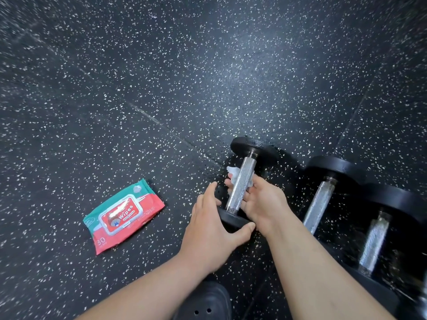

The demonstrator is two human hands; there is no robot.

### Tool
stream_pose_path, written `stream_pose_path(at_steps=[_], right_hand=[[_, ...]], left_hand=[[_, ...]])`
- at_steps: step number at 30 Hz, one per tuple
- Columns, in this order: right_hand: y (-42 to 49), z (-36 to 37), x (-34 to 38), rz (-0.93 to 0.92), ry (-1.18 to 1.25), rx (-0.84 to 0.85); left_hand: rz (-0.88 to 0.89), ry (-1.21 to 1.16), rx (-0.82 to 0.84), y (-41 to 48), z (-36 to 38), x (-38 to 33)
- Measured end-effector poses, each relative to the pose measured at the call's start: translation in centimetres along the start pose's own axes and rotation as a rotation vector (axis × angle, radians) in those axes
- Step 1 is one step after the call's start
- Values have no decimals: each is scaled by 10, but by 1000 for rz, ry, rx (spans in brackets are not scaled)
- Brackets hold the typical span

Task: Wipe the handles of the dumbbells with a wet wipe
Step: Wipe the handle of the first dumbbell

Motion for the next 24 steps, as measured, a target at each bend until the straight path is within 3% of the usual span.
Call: stream_pose_path(at_steps=[4, 9, 13, 18, 24], right_hand=[[-2, -7, 3, -97, -22, -88], [-13, -35, 6, -236, 43, -404], [-20, -47, 11, -307, -174, -598], [-2, -19, 8, -174, -271, -287], [-8, -2, 6, -70, -16, -105]], left_hand=[[2, 1, -5, 0, -1, 0], [4, 20, 3, -1, -1, -1], [-1, 14, 3, 0, -1, 0], [-3, 10, 3, 0, -1, 1], [-4, 10, 5, 1, 0, 1]])
Point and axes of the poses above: each hand's wrist, its own y-axis towards the middle knuckle, its own z-axis out of the palm, x = y × z, the point moved 9 cm from there along y, towards the middle knuckle, and after that the axes turned 2 degrees about -y, right-handed, at the moved point
